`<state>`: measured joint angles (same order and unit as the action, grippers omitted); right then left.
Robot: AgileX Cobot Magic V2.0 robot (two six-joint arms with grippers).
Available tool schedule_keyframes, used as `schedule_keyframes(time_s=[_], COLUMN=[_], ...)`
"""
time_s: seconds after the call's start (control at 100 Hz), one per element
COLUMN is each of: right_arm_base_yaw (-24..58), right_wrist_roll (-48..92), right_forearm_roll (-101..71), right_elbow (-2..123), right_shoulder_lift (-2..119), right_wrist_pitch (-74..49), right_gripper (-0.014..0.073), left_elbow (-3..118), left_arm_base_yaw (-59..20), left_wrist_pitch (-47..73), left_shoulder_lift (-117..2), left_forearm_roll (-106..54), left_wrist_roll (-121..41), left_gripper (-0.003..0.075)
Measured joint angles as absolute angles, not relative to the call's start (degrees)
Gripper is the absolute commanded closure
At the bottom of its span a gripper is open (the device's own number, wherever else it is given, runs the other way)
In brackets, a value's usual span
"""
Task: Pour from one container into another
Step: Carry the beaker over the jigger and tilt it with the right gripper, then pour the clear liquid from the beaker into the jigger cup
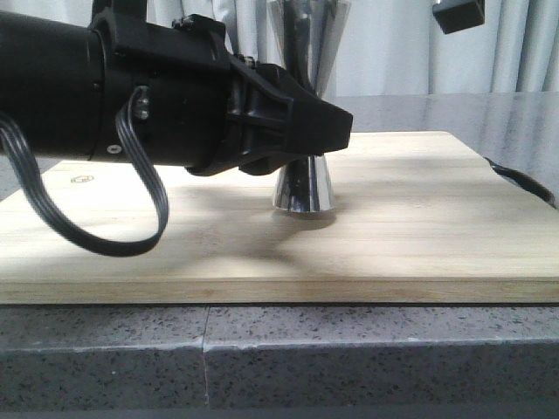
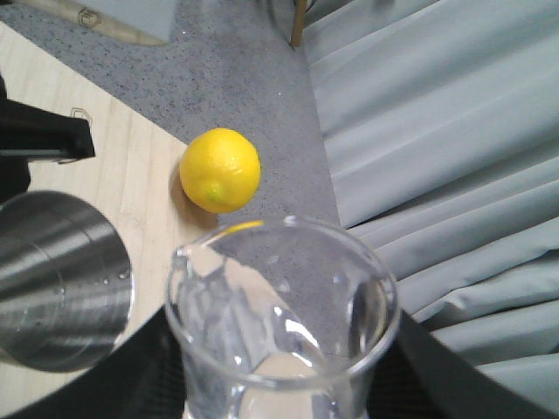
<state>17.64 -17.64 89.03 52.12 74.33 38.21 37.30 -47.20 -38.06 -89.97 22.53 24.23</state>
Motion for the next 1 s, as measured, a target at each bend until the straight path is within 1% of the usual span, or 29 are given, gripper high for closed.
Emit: schedule_keyframes(time_s=[1.0], right_arm_base_yaw=[17.6], right_wrist_roll=[-17.6], right_forearm_roll=[93.5], right_elbow=[52.1], right_shoulder_lift=[73.5], right_wrist_pitch=[38.2], right_gripper=[0.0349], left_elbow=[37.3], left_arm_base_yaw=[-47.2], left_wrist_pitch=[-38.1], left_shoulder_lift=[-90.0], left_forearm_roll=[22.5], left_wrist_roll=[24.2], left_gripper=[0.0739])
